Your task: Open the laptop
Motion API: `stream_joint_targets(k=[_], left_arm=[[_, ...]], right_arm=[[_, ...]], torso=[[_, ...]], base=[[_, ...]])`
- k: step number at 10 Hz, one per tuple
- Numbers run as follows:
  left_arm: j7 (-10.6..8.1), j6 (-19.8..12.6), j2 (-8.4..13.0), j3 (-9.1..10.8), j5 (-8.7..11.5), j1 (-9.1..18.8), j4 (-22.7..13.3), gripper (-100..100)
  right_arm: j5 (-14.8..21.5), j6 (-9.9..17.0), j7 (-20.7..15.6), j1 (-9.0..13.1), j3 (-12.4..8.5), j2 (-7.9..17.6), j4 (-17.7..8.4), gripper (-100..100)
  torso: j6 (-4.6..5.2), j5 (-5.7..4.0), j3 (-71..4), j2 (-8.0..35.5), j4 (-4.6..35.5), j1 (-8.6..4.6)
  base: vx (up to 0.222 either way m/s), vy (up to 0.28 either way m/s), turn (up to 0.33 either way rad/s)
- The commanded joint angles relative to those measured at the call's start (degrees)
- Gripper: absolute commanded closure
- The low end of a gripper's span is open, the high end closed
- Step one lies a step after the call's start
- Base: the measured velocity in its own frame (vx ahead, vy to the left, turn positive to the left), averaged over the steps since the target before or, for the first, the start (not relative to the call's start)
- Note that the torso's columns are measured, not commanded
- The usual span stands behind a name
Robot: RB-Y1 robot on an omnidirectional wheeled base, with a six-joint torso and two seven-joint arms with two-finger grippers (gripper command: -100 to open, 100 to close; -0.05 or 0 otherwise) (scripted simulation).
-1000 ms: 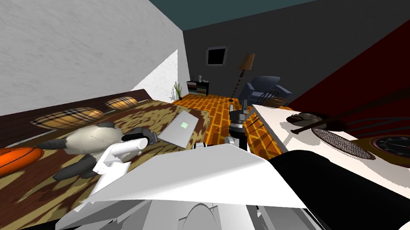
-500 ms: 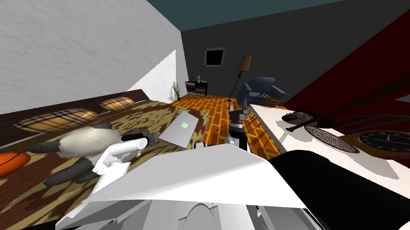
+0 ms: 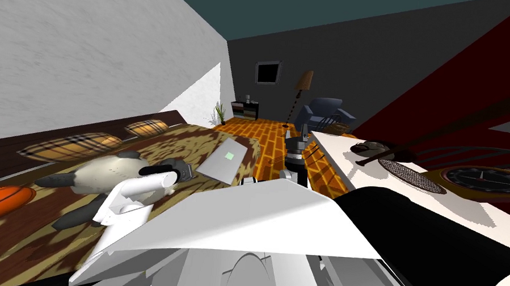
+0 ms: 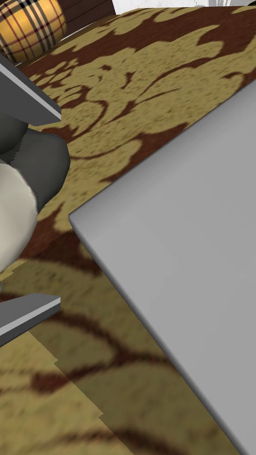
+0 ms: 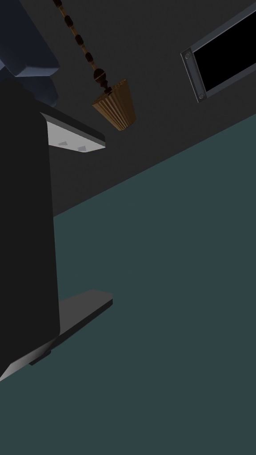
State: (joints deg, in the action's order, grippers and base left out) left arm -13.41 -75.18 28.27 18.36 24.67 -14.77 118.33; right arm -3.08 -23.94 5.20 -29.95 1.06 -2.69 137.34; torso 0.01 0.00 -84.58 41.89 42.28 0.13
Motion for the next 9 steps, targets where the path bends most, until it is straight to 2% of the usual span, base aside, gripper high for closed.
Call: stream_joint_targets(k=[1, 2, 3, 4, 9], left_arm=[[-0.93, -3.5, 1.1, 1.08, 1.0, -0.5, 3.9, -100], [-1.25, -4.8, 1.4, 1.47, 1.3, -0.8, 5.3, -100], [-1.16, -4.1, 1.2, 1.19, 1.0, -0.5, 4.6, -100], [-1.25, -4.5, 1.3, 1.23, 1.1, -0.5, 4.8, 0], [-1.24, -4.4, 1.3, 1.23, 1.1, -0.5, 4.8, 0]], right_arm=[[0.0, 0.0, 0.0, 0.0, 0.0, 0.0, 0.0, 0], [0.0, 0.0, 0.0, 0.0, 0.0, 0.0, 0.0, 0], [0.0, 0.0, 0.0, 0.0, 0.0, 0.0, 0.0, 0], [0.0, 0.0, 0.0, 0.0, 0.0, 0.0, 0.0, 0], [0.0, 0.0, 0.0, 0.0, 0.0, 0.0, 0.0, 0]], torso=[[0.00, 0.00, 0.0, -0.1, 0.0, 0.01], [-0.01, 0.00, 0.0, -0.1, 0.0, 0.01], [0.00, 0.00, 0.0, -0.1, 0.0, 0.04], [0.00, 0.03, 0.0, 0.1, 0.0, 0.02], [-0.01, 0.00, 0.0, 0.4, 0.0, -0.12]], base=[[0.024, -0.015, 0.016], [0.026, -0.015, 0.016], [0.005, -0.009, 0.003], [0.000, 0.000, 0.000], [0.000, 0.000, 0.000]])
